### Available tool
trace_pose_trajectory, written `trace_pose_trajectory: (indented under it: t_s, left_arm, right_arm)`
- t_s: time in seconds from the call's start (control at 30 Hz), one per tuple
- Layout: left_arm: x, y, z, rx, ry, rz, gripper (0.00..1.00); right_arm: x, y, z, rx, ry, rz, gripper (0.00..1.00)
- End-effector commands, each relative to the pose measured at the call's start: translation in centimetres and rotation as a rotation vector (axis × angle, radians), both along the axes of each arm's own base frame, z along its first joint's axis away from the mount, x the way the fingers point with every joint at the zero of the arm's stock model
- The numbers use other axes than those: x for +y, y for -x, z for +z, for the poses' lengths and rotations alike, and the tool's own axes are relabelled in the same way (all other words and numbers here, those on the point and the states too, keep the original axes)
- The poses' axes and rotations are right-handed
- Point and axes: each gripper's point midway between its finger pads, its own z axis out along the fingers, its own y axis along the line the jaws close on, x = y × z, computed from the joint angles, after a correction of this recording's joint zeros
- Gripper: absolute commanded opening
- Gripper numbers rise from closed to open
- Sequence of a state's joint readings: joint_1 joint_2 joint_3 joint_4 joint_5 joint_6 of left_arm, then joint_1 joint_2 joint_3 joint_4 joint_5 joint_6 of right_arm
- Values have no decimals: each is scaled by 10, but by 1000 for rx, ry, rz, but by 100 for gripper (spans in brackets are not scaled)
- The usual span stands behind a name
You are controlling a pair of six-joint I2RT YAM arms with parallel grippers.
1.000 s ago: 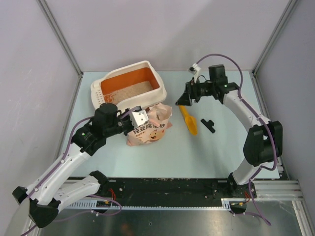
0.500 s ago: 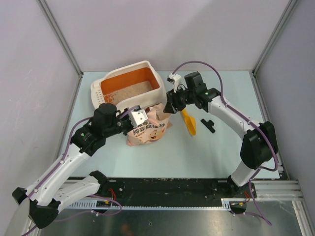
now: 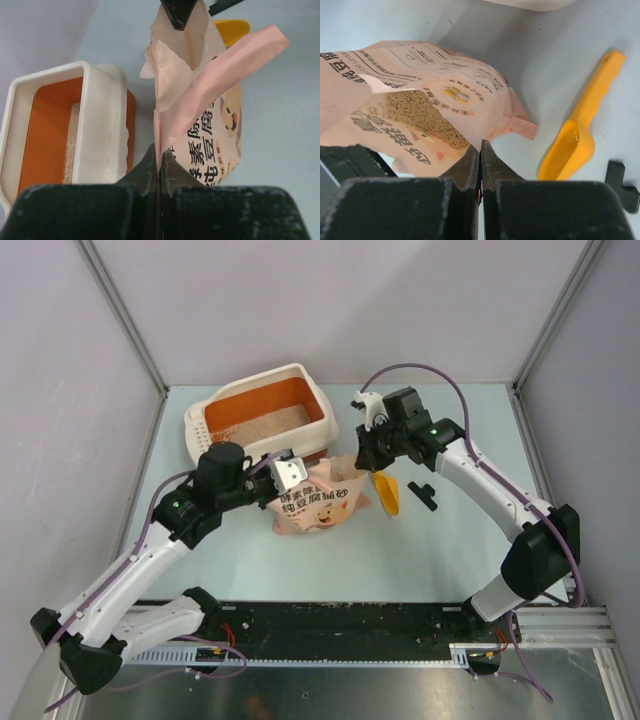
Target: Fill the litter box with clean litter
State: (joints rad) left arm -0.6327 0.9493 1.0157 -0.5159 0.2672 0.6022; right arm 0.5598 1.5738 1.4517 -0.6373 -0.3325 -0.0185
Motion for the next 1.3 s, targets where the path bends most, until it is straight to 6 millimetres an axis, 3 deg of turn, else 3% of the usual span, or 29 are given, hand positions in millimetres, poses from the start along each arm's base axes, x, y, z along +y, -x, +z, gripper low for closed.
trace_pose_trajectory:
  t_s: [0.0,0.07,0.1,0.13,0.2,0.27,0.3,0.33,0.43,0.57,0.8,1.27]
  left_arm:
    - [-21,-8,78,-235,141,-85,0]
    - [-27,-6,73,-225,135,-117,0]
    - [-28,-6,68,-212,131,-123,0]
    - [-30,-5,66,-202,135,-129,0]
    - [-33,-4,64,-193,136,-143,0]
    - [-34,-3,66,-188,145,-153,0]
    - [-35,-4,67,-183,148,-151,0]
    - [-36,-4,67,-171,155,-145,0]
    - [-36,-7,68,-154,165,-126,0]
    - [-37,-6,66,-139,170,-123,0]
    - [-34,-5,63,-143,167,-116,0]
    - [-33,-1,61,-141,177,-121,0]
  right_arm:
    - [-12,4,58,-105,-126,-2,0]
    - [-10,14,52,-62,-188,81,3]
    - [-12,11,54,-66,-219,95,29]
    - [-17,11,50,-44,-241,103,41]
    - [-35,12,61,-49,-322,181,54]
    - [-55,22,65,-85,-388,282,59]
    - [-62,26,72,-190,-371,339,62]
    - [-67,29,64,-205,-366,350,64]
    - [-73,37,54,-307,-295,425,65]
    - [-67,49,30,-290,-273,467,64]
    - [-34,46,16,-429,-240,468,61]
    - [-3,55,26,-508,-288,442,55]
